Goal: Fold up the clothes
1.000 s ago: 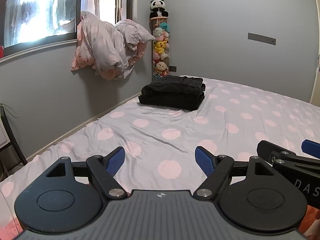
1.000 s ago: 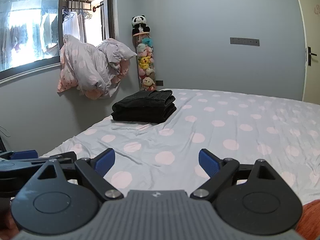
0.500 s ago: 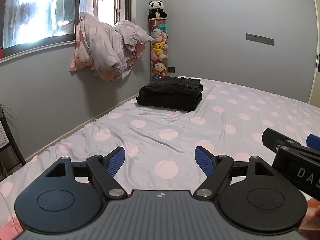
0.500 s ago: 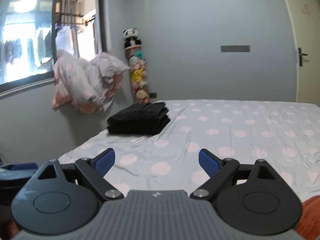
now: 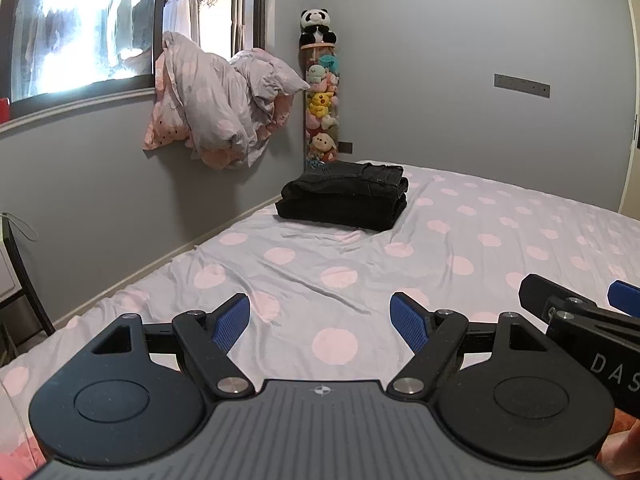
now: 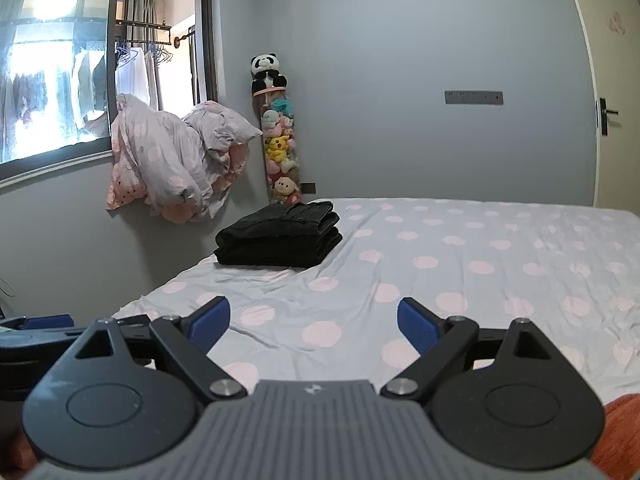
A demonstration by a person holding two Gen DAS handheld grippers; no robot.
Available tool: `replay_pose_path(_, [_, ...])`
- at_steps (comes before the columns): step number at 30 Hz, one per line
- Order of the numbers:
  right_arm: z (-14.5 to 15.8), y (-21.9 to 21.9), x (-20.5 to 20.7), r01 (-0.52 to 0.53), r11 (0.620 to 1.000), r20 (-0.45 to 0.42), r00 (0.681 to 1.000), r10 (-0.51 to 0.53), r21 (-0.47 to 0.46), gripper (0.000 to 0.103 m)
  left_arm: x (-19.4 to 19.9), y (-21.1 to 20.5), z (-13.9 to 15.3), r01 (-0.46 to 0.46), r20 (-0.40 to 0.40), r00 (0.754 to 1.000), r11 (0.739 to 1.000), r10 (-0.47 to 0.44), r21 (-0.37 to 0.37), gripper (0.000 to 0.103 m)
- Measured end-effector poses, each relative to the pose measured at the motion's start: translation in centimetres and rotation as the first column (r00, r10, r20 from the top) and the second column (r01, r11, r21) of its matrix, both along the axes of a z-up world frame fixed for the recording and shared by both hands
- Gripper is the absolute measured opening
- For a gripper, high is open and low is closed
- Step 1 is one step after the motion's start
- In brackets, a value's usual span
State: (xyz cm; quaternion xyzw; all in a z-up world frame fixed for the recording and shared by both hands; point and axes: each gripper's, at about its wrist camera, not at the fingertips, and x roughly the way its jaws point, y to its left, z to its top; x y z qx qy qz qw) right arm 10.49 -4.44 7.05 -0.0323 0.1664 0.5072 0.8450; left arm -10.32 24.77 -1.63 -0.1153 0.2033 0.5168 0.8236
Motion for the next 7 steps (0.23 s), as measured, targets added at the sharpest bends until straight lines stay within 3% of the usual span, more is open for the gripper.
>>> replay_pose_path(7, [-0.05,0.09,-0.18,-0.007,1.000,-0.008,1.000,0.007,-0.007,0.092,-0.34,0.03,0.07,0.002,0.003,1.000,1.000,-0.002,0.002,0.091])
